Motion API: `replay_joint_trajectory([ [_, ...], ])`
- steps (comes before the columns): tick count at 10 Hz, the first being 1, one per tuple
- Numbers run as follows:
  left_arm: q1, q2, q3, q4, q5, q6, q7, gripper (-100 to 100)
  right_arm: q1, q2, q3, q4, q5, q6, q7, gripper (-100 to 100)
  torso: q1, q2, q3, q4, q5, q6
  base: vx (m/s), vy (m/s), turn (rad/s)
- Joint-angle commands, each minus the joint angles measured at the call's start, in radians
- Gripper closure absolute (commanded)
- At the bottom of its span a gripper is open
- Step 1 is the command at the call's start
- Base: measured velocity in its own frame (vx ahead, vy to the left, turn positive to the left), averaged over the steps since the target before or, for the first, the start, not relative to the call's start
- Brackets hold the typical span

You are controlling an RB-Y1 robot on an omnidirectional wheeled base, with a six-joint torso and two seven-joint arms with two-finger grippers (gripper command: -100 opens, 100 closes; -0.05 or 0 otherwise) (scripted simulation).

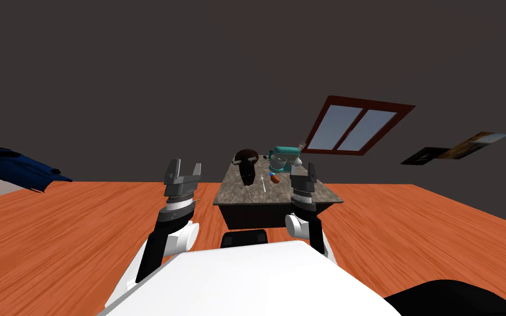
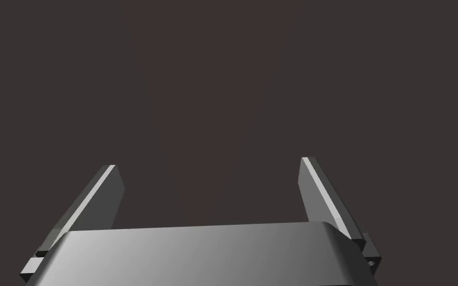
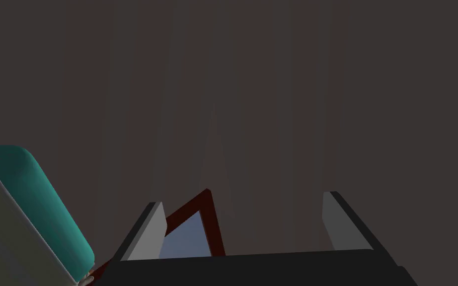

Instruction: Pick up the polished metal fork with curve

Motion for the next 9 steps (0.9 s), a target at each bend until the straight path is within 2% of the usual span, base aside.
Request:
replay_joint_trajectory([
  [1,0.0,0.0,0.0,0.0,0.0,0.0,0.0,0,0.012,-0.037,-0.006,0.004,-0.006,0.0,-0.004,-100,0.0,0.0,0.0,0.0,0.0,0.0,-0.045,-0.008,0.021],
  [3,0.0,0.0,0.0,0.0,0.0,0.0,0.0,0,0.04,-0.093,-0.019,0.014,-0.019,0.003,-0.014,-100,-0.001,0.005,0.003,0.001,0.0,0.0,-0.097,-0.023,0.048],
  [7,0.0,0.0,0.0,0.0,0.0,0.0,0.0,0,0.136,-0.2,-0.056,0.045,-0.066,0.025,-0.045,-100,-0.004,0.012,0.007,0.003,-0.001,0.0,-0.181,-0.053,0.136],
  [8,0.0,0.0,0.0,0.0,0.0,0.0,0.0,0,0.136,-0.2,-0.056,0.045,-0.066,0.025,-0.045,-100,-0.004,0.013,0.007,0.003,-0.001,0.0,-0.135,-0.014,0.083],
  [9,0.0,0.0,0.0,0.0,0.0,0.0,0.0,0,0.167,-0.226,-0.067,0.054,-0.08,0.036,-0.054,-100,-0.002,0.01,0.006,0.003,-0.001,0.0,-0.137,0.008,0.166],
])
